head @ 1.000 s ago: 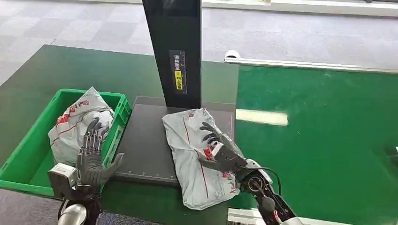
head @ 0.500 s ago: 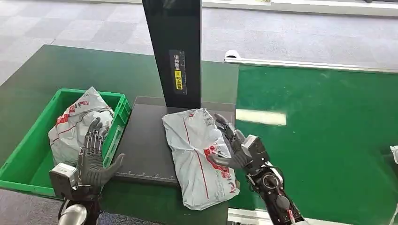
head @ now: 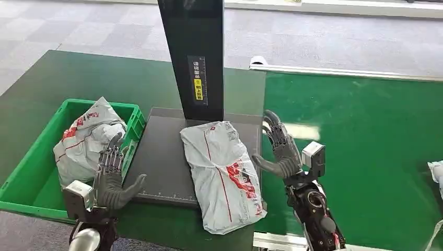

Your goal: Moved the parcel from conveyor to table for the left to box.

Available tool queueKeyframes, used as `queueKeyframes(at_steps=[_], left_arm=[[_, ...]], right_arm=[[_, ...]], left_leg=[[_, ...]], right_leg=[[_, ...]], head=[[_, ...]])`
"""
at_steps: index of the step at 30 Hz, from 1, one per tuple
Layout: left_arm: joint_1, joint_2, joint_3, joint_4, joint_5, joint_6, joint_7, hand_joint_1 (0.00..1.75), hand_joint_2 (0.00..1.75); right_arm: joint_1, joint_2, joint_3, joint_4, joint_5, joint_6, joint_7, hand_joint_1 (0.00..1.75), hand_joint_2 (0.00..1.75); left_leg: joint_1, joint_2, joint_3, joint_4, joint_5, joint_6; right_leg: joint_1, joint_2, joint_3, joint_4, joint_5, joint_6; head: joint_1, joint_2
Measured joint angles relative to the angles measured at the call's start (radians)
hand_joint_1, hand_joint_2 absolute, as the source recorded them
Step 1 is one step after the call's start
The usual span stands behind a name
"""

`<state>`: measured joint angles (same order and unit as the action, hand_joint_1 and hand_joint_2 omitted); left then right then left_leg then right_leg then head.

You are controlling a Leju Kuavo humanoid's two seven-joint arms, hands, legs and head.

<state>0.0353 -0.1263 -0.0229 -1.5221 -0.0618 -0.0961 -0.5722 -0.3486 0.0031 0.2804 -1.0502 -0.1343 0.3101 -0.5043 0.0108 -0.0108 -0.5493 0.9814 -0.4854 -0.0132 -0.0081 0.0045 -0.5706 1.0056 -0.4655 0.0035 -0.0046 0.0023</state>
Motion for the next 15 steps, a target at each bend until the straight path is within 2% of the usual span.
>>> queueKeyframes(at_steps=[5,7,8,12,15], left_arm=[[-0.008,-0.001,-0.047,0.011,-0.074,-0.030,0.018,0.00,1.75],[-0.052,-0.001,-0.098,0.034,-0.110,-0.084,0.066,0.00,1.75],[-0.088,-0.002,-0.133,0.060,-0.120,-0.117,0.109,0.00,1.75],[-0.216,-0.016,-0.243,0.165,-0.125,-0.143,0.161,0.00,1.75],[-0.255,-0.016,-0.275,0.203,-0.122,-0.138,0.165,0.00,1.75]], right_arm=[[0.008,0.001,-0.019,-0.037,0.125,-0.174,-0.013,0.00,1.75],[0.018,0.004,-0.035,-0.066,0.226,-0.303,-0.023,0.00,1.75],[0.017,0.007,-0.041,-0.080,0.259,-0.332,-0.018,0.00,1.75],[0.004,0.023,-0.053,-0.101,0.287,-0.336,-0.003,0.00,1.75],[0.003,0.026,-0.060,-0.105,0.289,-0.336,0.000,0.00,1.75]], left_leg=[[0.000,0.000,0.000,0.001,0.000,0.000],[-0.001,-0.003,-0.001,0.001,0.001,0.001],[-0.001,-0.003,-0.001,0.001,0.001,0.001],[-0.001,0.001,0.000,0.001,0.002,0.002],[-0.001,0.000,0.000,0.001,0.002,0.002]], right_leg=[[0.000,0.000,-0.001,0.000,0.000,0.000],[-0.001,-0.003,0.000,0.000,0.000,0.000],[-0.001,-0.004,0.000,0.000,0.001,0.001],[-0.001,0.000,0.000,0.000,0.003,0.001],[-0.001,0.000,0.000,0.000,0.003,0.001]], head=[[0.000,0.000],[0.000,0.000],[0.000,0.000],[0.000,0.000],[0.000,0.000]])
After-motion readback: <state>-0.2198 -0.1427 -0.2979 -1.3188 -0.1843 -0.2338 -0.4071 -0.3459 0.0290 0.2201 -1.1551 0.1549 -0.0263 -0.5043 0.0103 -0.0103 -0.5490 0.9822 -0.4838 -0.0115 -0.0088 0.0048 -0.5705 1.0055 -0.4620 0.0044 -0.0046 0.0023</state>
